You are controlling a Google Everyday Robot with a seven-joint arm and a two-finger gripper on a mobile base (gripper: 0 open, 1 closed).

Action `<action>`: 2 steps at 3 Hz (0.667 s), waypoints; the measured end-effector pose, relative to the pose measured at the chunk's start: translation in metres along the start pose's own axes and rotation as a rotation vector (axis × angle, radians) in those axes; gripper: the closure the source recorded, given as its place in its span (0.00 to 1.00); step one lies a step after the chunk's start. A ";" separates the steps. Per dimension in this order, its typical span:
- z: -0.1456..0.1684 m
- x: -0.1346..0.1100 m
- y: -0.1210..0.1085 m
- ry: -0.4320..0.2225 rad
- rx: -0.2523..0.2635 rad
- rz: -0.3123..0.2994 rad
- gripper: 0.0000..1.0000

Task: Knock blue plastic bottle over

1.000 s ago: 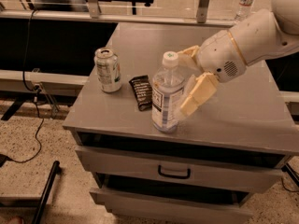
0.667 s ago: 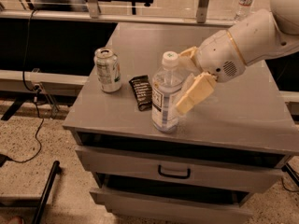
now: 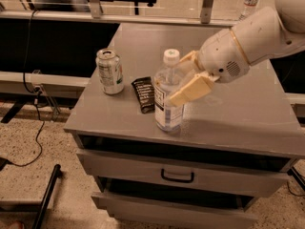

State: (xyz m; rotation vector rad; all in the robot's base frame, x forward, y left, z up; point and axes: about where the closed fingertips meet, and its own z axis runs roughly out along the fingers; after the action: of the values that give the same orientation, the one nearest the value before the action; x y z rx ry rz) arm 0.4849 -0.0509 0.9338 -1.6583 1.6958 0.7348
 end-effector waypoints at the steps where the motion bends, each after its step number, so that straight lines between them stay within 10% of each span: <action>1: -0.004 -0.005 -0.002 0.019 0.022 -0.011 0.93; 2: -0.027 -0.026 -0.006 0.103 0.065 -0.035 1.00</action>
Offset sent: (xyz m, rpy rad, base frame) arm 0.0438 -0.0135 0.1011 -0.4614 -0.1992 -0.0618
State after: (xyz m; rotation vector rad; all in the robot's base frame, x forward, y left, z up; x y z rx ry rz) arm 0.4887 -0.0555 0.9713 -1.7018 1.7381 0.5805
